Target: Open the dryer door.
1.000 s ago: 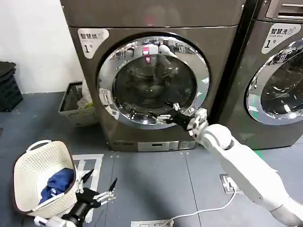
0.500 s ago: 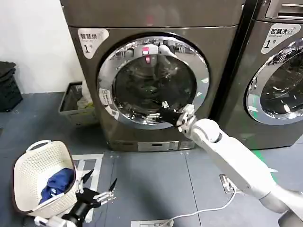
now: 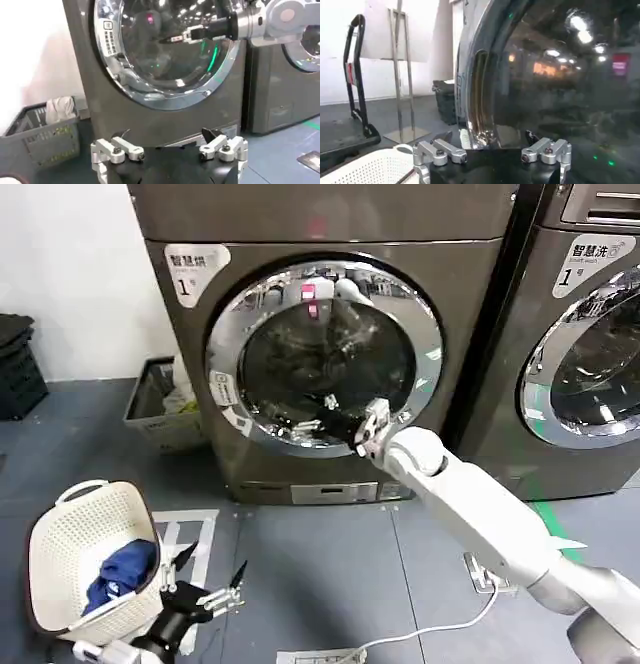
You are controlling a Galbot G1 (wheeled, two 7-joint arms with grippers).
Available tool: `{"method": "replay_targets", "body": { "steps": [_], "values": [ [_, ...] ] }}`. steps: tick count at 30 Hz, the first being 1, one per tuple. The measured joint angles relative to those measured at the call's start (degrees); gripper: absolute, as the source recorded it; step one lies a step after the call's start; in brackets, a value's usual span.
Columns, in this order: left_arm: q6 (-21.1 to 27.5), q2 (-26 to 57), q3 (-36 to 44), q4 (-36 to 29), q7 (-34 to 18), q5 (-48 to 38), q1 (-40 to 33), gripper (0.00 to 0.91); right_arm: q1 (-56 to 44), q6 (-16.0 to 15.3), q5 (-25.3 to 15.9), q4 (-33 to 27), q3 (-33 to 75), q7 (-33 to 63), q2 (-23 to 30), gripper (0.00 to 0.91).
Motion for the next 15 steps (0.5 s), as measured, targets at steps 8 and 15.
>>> {"method": "replay_targets", "body": {
  "steps": [8, 15],
  "values": [
    [0.0, -0.05, 0.05, 0.16, 0.06, 0.02, -0.28, 0.907, 1.65, -0.08, -0.1, -1.72, -1.76, 0.11, 2.03, 0.907],
    [0.0, -0.05, 0.07, 0.16, 0.11, 0.02, -0.37, 0.907, 3.03, -0.06, -0.15, -3.41, -3.45, 0.06, 3.83, 0.907]
  ]
}}
